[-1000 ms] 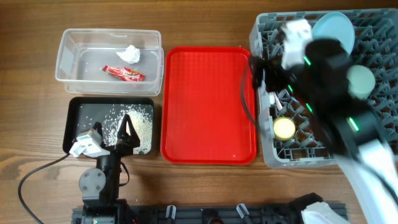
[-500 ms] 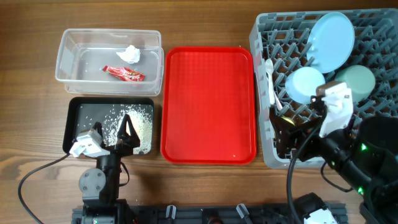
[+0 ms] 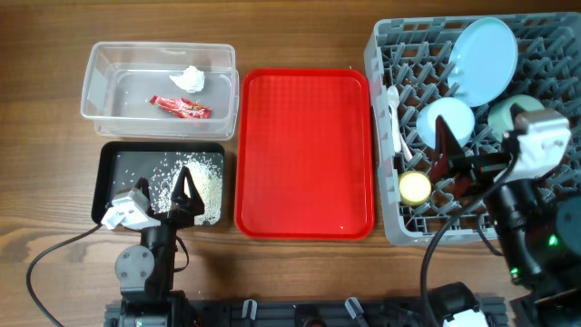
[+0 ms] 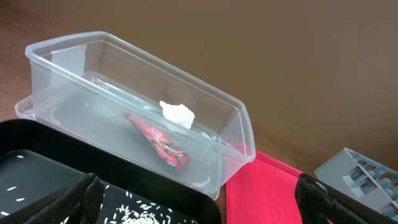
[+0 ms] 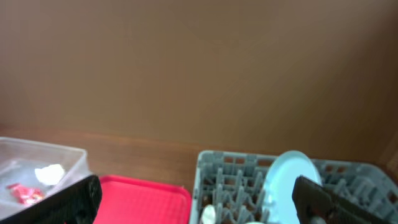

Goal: Sort waste into correct bins and load items into the dishwasher rack

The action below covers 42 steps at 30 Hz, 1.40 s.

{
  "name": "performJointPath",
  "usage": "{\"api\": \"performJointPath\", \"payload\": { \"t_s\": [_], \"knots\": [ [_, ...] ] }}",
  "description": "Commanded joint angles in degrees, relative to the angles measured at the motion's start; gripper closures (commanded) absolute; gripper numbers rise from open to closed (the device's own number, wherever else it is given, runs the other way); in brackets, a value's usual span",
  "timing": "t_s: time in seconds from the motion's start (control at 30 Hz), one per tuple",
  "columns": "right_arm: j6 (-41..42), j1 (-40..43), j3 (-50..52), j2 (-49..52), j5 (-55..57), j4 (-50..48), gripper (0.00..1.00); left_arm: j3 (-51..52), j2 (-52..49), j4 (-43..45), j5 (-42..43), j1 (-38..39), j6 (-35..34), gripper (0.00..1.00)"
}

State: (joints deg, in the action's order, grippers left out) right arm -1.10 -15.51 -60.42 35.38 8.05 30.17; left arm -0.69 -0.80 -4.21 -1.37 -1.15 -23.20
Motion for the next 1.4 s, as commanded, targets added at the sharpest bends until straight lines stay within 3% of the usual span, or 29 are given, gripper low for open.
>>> {"api": "performJointPath", "payload": {
  "t_s": [0.0, 0.33, 0.53, 0.73, 1.37],
  "knots": [
    [-1.9, 1.6, 11.2, -5.9, 1.1, -5.9, 0.0, 0.4, 0.4, 0.2, 0.5, -0.3, 0.3, 0.0],
    [-1.9, 5.5, 41.6, -22.0, 1.1, -22.7, 0.0, 0.4, 0.4, 0.2, 0.5, -0.3, 0.3, 0.0],
    [-1.7, 6.5, 53.8, -31.3, 1.0, -30.1, 0.0, 0.4, 0.4, 0.2, 0.5, -0.3, 0.3, 0.0],
    [-1.7, 8.1, 59.8, -35.2, 0.9, -35.1, 0.0, 0.4, 0.4, 0.2, 0.5, -0.3, 0.3, 0.0],
    [-1.9, 8.4, 60.1, -34.3, 0.9, -31.5, 0.0, 0.4, 0.4, 0.2, 0.5, -0.3, 0.3, 0.0]
  ]
}}
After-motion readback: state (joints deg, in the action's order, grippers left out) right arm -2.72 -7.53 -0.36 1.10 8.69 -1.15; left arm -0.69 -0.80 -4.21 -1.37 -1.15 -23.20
